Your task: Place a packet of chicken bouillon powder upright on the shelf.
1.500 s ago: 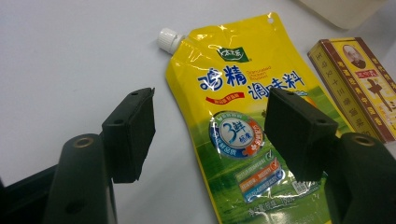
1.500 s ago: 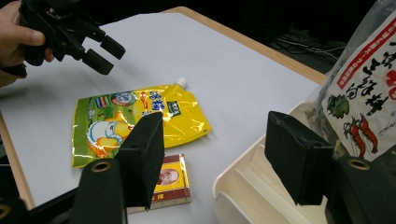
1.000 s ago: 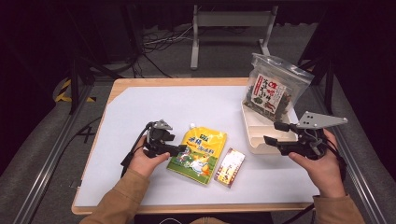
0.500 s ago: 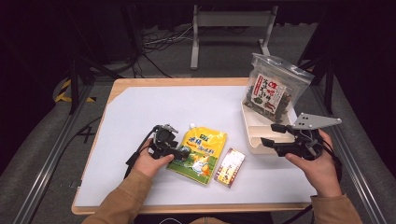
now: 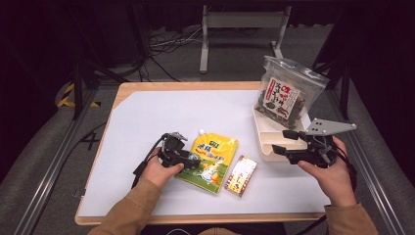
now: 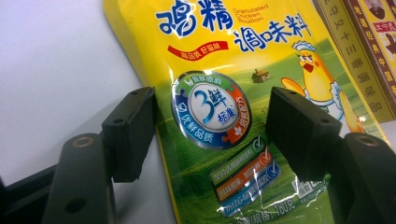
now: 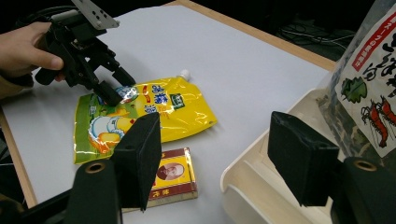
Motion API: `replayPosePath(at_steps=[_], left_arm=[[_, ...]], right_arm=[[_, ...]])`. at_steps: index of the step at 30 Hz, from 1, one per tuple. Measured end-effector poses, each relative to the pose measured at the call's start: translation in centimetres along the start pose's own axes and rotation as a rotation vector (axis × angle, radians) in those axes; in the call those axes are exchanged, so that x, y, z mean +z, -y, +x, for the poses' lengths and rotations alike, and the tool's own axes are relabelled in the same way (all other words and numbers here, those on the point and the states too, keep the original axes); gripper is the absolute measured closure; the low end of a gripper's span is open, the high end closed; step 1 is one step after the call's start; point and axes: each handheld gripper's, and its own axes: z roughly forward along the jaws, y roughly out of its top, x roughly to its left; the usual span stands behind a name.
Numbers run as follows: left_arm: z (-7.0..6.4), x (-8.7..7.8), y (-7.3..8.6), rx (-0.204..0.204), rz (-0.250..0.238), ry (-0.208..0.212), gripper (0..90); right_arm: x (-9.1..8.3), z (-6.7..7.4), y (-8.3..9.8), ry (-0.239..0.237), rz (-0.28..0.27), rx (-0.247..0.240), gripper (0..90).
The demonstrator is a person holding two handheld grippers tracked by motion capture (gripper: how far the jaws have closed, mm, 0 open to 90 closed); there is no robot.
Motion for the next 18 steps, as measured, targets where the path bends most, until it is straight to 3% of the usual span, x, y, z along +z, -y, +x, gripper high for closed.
replayPosePath(at_steps=[9, 18], left_arm=[[-0.1, 0.2, 0.1, -0.035, -0.02, -0.011, 61.2], [-1.1, 0.3, 0.2, 0.012, -0.036, -0.072, 73.8]], right_arm=[[0.1, 0.0, 0.0, -0.009, -0.001, 0.004, 35.3], [0.4, 0.1, 0.0, -0.017, 0.005, 0.006, 35.2]])
